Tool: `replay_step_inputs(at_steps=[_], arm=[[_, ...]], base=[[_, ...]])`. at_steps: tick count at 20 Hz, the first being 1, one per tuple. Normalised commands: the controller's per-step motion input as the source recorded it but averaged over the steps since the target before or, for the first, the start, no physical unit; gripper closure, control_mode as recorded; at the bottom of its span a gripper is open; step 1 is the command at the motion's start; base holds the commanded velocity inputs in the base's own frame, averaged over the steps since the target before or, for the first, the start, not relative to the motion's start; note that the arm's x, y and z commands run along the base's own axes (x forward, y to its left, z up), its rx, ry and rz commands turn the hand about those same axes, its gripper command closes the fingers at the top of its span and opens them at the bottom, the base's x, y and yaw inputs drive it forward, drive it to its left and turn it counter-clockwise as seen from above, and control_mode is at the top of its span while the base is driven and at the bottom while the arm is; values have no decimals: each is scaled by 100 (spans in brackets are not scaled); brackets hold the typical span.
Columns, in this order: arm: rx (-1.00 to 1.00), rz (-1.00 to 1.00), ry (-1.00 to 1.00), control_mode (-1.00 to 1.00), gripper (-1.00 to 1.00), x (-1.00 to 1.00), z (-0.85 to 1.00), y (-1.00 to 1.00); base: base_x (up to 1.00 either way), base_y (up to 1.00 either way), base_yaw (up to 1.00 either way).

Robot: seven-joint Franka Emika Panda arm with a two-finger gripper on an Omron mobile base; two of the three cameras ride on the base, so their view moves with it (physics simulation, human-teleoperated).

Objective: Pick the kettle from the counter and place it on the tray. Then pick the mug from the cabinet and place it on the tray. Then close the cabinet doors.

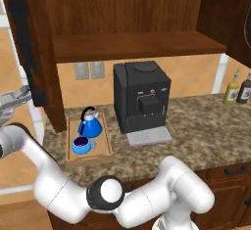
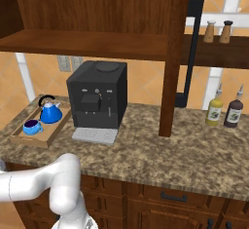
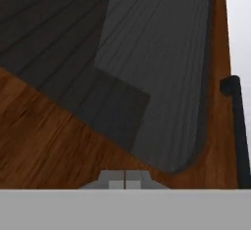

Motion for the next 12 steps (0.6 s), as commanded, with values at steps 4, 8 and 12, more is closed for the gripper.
replay_step_inputs(at_steps=[4, 8, 12], arm=[[9, 0, 0, -100, 100, -2, 8, -85], [3, 0, 18, -100, 100, 0, 11, -95], [0, 0, 43, -100, 100, 14, 1, -98]], base=[[0, 0, 0], [0, 0, 0], [0, 0, 0]])
